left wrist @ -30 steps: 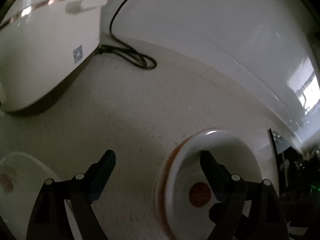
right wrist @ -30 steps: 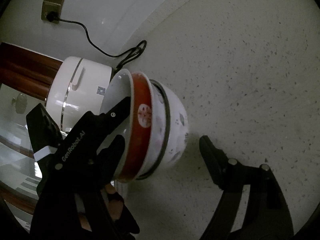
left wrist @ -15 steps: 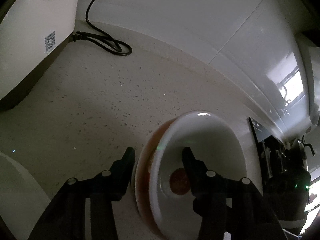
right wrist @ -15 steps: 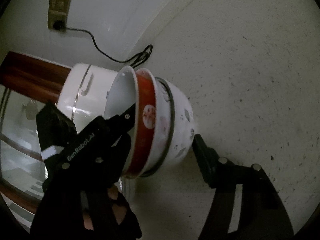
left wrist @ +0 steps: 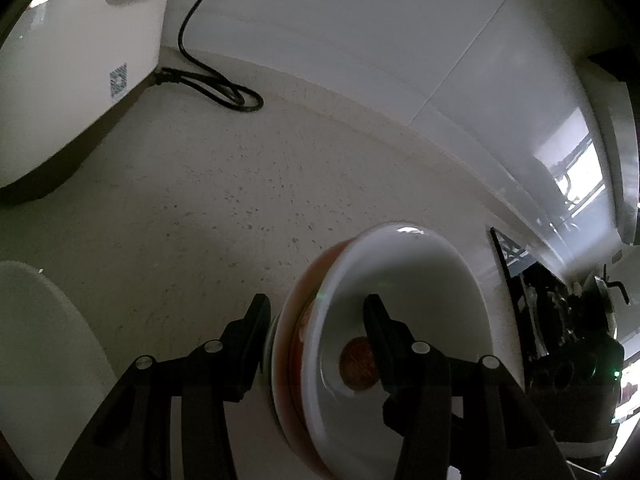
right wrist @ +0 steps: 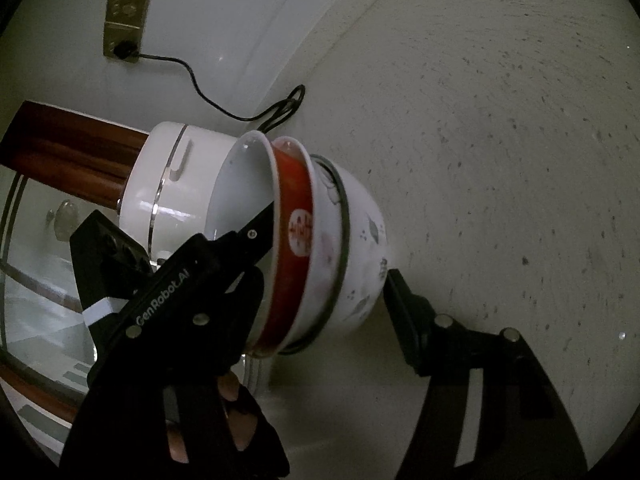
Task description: Organize plates and bowls
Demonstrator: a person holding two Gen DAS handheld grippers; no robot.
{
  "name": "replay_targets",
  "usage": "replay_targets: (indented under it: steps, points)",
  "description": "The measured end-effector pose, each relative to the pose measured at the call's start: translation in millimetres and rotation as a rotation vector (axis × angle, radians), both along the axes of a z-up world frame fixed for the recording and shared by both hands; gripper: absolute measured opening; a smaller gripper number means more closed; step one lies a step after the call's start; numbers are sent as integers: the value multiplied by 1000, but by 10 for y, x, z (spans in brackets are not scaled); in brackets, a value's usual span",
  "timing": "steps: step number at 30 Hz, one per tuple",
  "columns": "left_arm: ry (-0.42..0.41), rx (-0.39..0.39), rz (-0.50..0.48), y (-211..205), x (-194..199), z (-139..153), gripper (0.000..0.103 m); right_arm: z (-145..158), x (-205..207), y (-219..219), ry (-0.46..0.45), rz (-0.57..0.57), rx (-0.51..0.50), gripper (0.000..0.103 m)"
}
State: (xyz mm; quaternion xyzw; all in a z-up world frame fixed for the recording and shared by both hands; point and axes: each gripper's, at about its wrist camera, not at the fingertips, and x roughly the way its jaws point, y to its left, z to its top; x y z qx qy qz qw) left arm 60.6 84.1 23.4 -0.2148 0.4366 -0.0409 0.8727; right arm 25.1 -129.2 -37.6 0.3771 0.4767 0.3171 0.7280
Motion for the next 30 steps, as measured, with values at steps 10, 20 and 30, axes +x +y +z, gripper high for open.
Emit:
replay_targets:
  steps: [10, 20, 30]
  points:
    - [-66, -5, 36, 165, -235, 263, 49, 328, -210, 108, -65, 33, -3, 65]
    - [-110, -23, 96, 552, -591, 423, 49, 582, -465, 497, -109, 99, -21, 65]
    - [-111, -47, 175, 1201, -870, 401, 49, 657, -666, 1167, -119, 190, -53, 65]
